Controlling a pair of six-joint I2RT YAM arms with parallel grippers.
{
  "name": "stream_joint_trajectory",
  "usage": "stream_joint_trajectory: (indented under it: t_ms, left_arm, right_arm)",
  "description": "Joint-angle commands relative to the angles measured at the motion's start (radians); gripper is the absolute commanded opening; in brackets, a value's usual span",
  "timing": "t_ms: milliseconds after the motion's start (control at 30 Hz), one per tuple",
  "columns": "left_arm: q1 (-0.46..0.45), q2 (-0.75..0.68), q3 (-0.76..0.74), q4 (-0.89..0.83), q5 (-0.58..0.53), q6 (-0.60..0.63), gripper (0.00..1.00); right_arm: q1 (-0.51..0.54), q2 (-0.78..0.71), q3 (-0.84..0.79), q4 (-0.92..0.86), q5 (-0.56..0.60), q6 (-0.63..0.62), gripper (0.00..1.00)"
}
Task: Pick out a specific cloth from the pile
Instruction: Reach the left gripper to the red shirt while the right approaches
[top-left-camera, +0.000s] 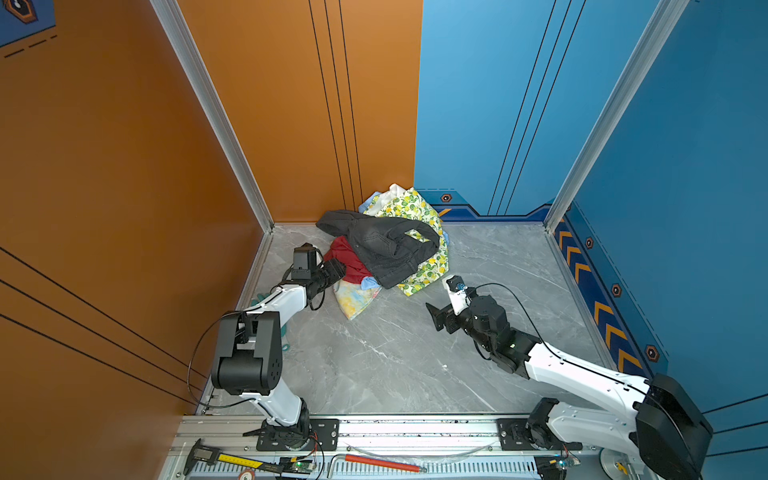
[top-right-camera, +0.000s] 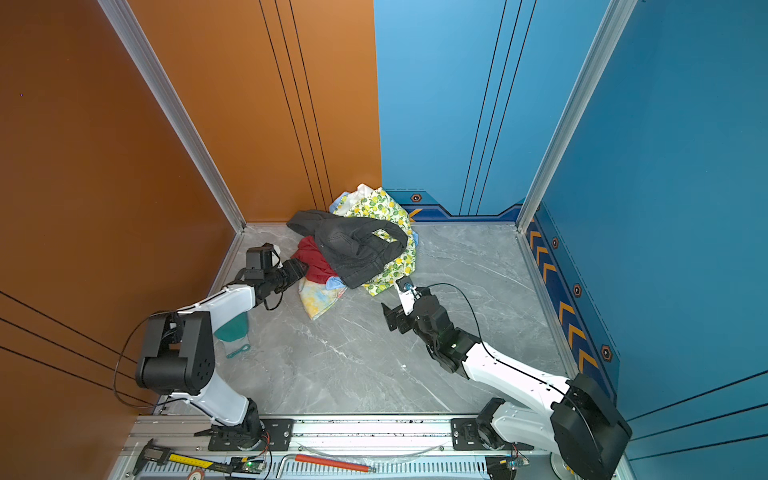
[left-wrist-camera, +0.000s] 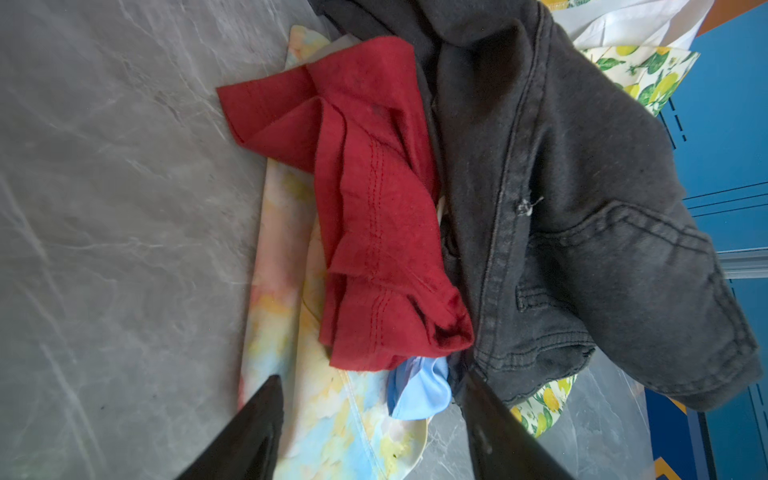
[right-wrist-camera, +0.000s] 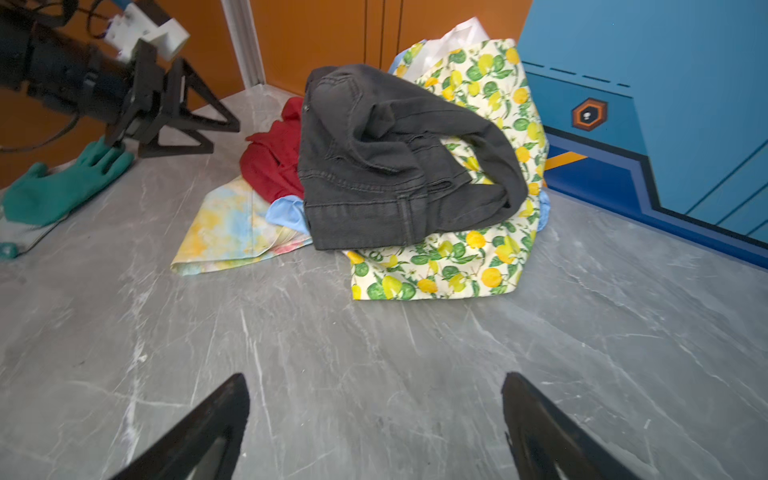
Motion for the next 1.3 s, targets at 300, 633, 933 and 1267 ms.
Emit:
stream_joint_trajectory:
  t_ms: [300,633,933,1267]
  left_arm:
    - [-0.022,0.079,0.077,-0.049,-0.014,-0.001,0.67]
    - [-0.077,0.186,0.182,-0.049,-0.075,-0.014,0.65]
    - [-0.089,0.247,0.239,-0.101,-0.159,0.015,0.55]
    - [-0.097,0.280,0.313,-0.114,-0.185,0.044,0.02]
  right_arm:
    - [0.063,0.037,0.000,0.088,-0.008,-0.051,0.95]
    - [0.065,0.029,0.011,0.084,-0.005,-0.062,0.95]
    - [0.060,0.016,-0.003,0.096,0.014,-0.064,0.95]
    - [0.058,0.009,-0.020,0.123,0.039,-0.064,0.95]
